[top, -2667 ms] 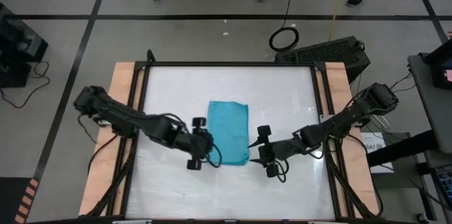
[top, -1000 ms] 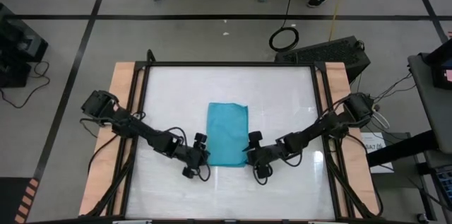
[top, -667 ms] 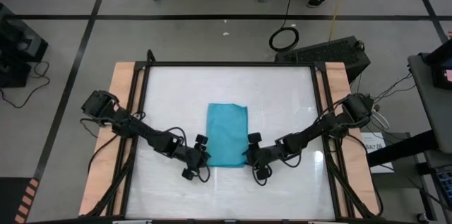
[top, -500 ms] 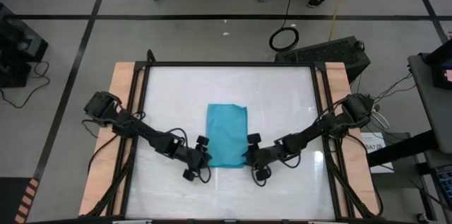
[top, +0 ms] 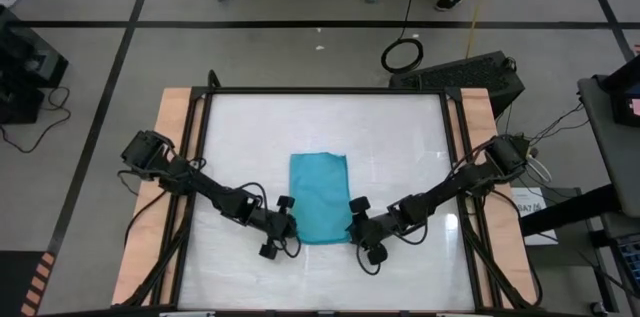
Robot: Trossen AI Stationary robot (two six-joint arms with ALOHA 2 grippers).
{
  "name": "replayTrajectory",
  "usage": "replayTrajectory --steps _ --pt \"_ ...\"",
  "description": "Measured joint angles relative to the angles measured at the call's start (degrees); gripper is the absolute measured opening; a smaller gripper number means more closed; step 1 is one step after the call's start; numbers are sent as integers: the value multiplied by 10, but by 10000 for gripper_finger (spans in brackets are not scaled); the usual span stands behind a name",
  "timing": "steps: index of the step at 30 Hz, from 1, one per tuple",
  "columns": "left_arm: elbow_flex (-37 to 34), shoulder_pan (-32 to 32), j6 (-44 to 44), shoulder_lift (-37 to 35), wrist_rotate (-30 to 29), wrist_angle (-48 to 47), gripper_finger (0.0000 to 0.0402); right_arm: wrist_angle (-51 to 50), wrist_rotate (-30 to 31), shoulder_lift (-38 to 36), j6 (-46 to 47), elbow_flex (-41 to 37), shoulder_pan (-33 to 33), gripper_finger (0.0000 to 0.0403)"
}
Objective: Roll towel
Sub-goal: Roll the light blue towel
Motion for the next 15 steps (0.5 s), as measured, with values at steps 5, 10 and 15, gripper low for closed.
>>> replayTrajectory --steps 5,10,15 --pt "0 6 -32 1 -1 9 9 -1 0 0 -5 0 13 166" --pt "-1 22 -77 1 -8 21 5 -7 38 0 8 0 17 164" --pt "-1 33 -105 2 -8 56 5 -12 51 0 12 0 13 126"
